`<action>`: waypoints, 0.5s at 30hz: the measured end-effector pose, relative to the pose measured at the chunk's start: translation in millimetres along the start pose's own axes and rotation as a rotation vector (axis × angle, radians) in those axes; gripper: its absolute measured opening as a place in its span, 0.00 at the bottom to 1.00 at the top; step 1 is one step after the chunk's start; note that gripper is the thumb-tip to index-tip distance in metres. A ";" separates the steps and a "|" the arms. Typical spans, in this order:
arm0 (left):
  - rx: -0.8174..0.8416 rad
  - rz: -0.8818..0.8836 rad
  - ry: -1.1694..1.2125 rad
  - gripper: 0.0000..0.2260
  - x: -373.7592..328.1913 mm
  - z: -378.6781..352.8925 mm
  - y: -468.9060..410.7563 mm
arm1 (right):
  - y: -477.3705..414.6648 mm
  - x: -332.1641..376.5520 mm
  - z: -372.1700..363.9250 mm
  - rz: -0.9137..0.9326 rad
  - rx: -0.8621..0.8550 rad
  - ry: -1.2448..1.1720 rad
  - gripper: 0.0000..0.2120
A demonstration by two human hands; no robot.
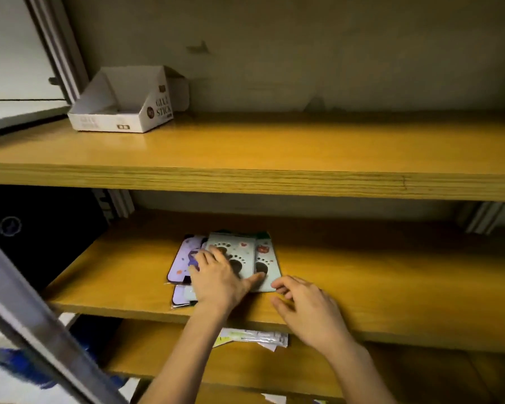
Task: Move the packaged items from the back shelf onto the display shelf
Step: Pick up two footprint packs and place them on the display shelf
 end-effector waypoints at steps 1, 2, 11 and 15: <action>-0.012 -0.013 0.004 0.55 2.2 -1.5 -4.6 | 1.0 -1.1 -1.2 -0.024 -0.012 -0.003 0.15; -0.019 -0.019 0.014 0.55 4.8 -0.7 -8.2 | 1.8 -2.2 -1.9 -0.047 -0.027 -0.004 0.15; 0.051 -0.107 0.307 0.43 34.8 18.7 -36.9 | -14.6 -2.9 -9.5 -0.246 -0.088 0.000 0.27; -0.008 -0.069 0.894 0.20 63.1 28.3 -36.5 | -29.7 0.4 -24.8 -0.385 0.016 -0.056 0.41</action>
Point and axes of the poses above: each hand's wrist, its own y-axis away from the middle knuckle, its own z-axis out of the back of the hand, x = y × z, the point moved 7 cm from there along -y, towards the middle knuckle, and after that the axes turned 10 degrees about -z, right-handed, at the moved point
